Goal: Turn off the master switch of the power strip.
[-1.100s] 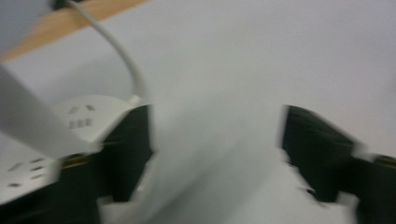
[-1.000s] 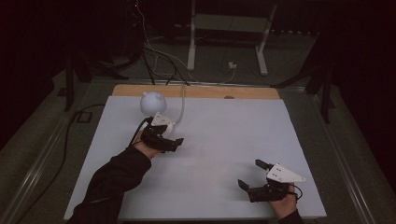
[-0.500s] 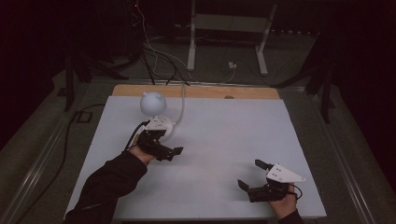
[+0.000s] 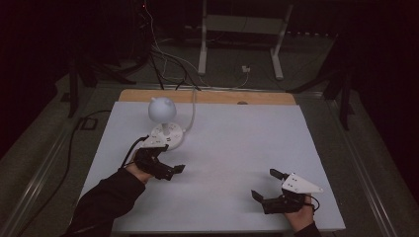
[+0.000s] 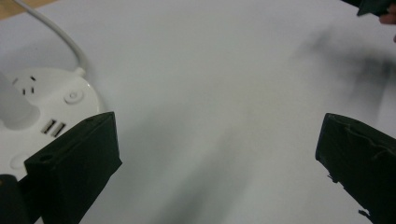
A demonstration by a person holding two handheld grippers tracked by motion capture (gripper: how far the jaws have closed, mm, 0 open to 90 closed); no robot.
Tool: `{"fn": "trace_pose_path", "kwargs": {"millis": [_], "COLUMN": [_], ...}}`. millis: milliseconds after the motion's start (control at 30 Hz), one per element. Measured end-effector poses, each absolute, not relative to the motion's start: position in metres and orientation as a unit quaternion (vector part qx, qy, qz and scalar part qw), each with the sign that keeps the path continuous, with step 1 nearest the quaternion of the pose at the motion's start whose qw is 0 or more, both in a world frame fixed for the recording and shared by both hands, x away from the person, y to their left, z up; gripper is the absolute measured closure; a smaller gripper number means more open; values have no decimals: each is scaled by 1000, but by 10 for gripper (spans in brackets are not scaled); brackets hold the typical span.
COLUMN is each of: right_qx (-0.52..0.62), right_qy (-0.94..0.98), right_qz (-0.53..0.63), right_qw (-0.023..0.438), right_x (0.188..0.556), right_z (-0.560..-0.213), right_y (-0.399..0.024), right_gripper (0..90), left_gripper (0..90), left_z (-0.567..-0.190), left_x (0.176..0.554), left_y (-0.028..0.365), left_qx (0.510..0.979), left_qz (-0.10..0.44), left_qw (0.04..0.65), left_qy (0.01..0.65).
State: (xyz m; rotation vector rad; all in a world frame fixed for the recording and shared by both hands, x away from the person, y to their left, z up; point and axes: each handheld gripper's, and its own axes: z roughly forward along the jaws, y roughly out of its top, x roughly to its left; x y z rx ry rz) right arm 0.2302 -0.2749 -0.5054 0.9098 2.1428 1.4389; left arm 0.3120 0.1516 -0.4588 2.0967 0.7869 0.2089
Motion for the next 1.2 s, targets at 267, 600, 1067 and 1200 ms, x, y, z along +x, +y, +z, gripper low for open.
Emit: {"fn": "trace_pose_path", "kwargs": {"millis": [267, 600, 1067, 1200], "right_qx": [325, 326, 324, 324], "right_qy": [768, 767, 767, 767], "right_qz": [514, 514, 515, 515], "right_qw": [202, 202, 203, 202], "right_x": [230, 229, 229, 229], "right_z": [-505, -505, -504, -504], "right_y": [-275, -275, -275, -275], "right_gripper": [0, 0, 0, 0], "left_gripper": [3, 3, 3, 3], "left_z": [-469, -483, -497, -502], "left_x": [297, 281, 258, 251], "left_y": [162, 179, 197, 202], "left_qx": [844, 844, 844, 844], "left_qz": [80, 85, 97, 101], "left_qw": [432, 424, 415, 410], "left_qy": [309, 318, 326, 331]}}
